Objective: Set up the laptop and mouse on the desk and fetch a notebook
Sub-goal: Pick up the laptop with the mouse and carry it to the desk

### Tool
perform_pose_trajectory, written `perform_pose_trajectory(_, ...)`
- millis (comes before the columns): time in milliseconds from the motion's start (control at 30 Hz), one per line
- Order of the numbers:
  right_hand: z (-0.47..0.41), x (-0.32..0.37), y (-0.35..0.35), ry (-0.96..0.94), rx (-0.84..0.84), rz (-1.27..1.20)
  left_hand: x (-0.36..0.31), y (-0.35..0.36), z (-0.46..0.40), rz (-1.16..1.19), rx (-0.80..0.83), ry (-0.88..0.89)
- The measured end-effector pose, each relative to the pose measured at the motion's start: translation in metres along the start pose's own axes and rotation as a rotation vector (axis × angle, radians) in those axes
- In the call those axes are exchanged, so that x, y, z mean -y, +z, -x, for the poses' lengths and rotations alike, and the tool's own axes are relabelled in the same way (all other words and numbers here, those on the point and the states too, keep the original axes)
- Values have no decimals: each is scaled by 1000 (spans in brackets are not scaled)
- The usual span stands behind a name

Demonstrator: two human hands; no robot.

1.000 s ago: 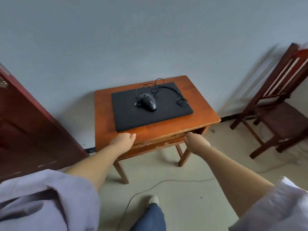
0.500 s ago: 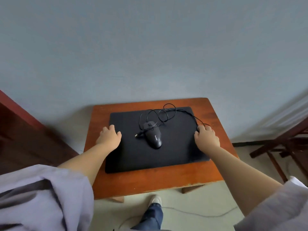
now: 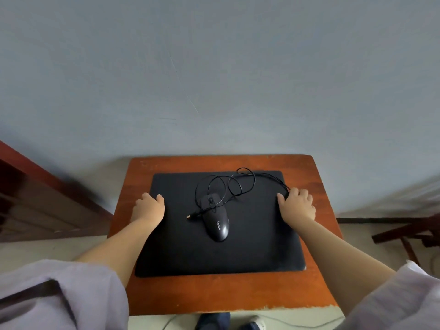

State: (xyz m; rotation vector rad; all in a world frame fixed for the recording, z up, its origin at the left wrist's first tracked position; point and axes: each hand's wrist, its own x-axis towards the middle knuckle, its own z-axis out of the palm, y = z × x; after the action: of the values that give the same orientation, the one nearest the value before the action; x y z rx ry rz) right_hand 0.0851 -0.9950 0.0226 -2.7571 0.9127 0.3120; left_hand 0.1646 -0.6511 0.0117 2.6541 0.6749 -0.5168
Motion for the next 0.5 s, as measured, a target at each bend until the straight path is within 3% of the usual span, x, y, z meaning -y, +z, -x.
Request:
perform_pose_trajectory(267,-5,-5,13,158,60,-278,-7,3,-7,28,22,-124)
perform_pose_trajectory(367,-11,-5,8,175,165,-268,-7,0,-12,26,55,-122)
perform_pose_trajectory(500,-14,-5,11,180,170,-268,-8,-4,-14,62,82,-106)
